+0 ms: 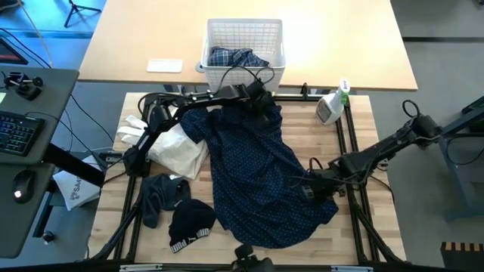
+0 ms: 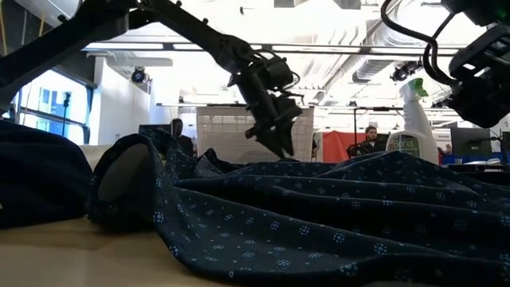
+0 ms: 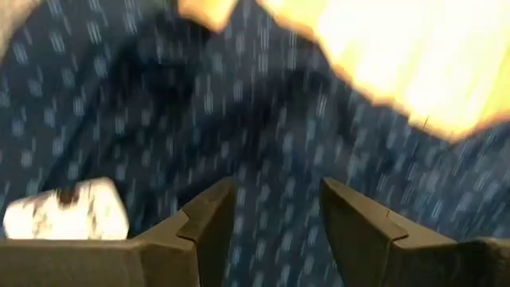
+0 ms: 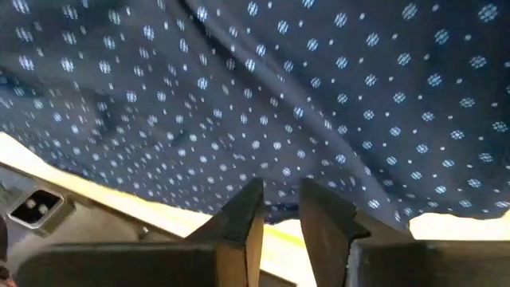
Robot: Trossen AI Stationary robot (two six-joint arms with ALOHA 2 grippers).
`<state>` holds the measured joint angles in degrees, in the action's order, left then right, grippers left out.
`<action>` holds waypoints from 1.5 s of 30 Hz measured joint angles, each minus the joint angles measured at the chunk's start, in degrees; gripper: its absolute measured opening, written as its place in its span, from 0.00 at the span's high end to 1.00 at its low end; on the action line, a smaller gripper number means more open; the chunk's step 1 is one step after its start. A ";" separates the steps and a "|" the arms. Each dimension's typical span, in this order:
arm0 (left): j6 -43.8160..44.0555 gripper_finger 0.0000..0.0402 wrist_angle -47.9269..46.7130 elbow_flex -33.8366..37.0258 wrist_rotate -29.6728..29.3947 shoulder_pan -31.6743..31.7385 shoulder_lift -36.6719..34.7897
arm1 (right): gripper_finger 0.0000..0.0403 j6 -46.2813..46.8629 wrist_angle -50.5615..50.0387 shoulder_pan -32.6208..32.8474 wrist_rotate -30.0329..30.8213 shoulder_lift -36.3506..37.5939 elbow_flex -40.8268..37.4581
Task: Fold laundry
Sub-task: Fold the navy blue polo shirt
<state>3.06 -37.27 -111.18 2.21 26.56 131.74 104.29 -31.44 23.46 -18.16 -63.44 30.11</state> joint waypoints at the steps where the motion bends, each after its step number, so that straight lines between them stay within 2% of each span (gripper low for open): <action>1: -0.80 0.57 -1.93 0.00 -0.87 -0.02 0.00 | 0.82 0.64 0.02 0.23 0.54 0.00 0.00; 5: -3.52 0.57 -6.58 0.11 -1.65 1.17 1.30 | 0.82 1.38 0.85 1.25 4.27 0.00 0.00; 8: -5.60 0.62 -8.13 0.97 -0.56 2.96 2.63 | 0.82 2.39 2.24 2.22 6.39 -0.04 0.02; 10: -7.53 0.68 -8.48 1.83 4.28 3.97 2.95 | 0.82 3.50 3.70 3.28 7.78 -0.04 0.02; 12: -10.13 0.78 -7.81 1.86 6.23 4.28 2.78 | 0.82 3.80 5.25 4.97 10.73 -0.04 0.02; 15: -14.25 0.95 -8.33 1.23 4.89 4.14 1.83 | 0.82 4.03 7.33 7.76 15.75 -0.70 0.07; 16: -15.34 0.97 -8.81 0.93 4.97 4.12 1.58 | 0.82 4.47 7.82 8.76 16.80 -1.06 0.07; 21: -20.50 1.00 -8.63 0.42 5.43 3.49 -2.58 | 0.84 4.02 12.89 15.20 22.03 -3.90 0.35; 25: -25.26 1.00 -7.41 0.33 6.47 1.53 -8.56 | 0.92 3.25 12.89 21.30 28.92 -5.60 3.91; 28: -27.57 1.00 -6.68 0.33 6.55 0.10 -13.03 | 0.98 4.73 6.23 24.95 32.94 -5.60 8.68; 31: -28.23 1.00 -5.96 0.33 6.23 -0.80 -17.02 | 0.98 7.47 -7.11 27.10 35.01 -5.53 15.15; 38: -27.79 1.00 -2.44 0.30 2.74 -1.14 -21.47 | 0.93 15.30 -39.84 27.44 31.80 -5.30 26.22; 41: -27.62 1.00 -2.68 0.26 2.22 -0.58 -21.46 | 0.84 15.51 -43.33 27.17 29.85 -3.31 24.70; 45: -27.31 1.00 -2.66 0.94 2.21 -0.21 -21.44 | 0.67 15.70 -38.01 26.77 28.93 0.33 16.40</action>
<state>-24.25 -39.93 -110.24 4.43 26.35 110.30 119.99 -69.45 50.22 10.77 -63.11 46.51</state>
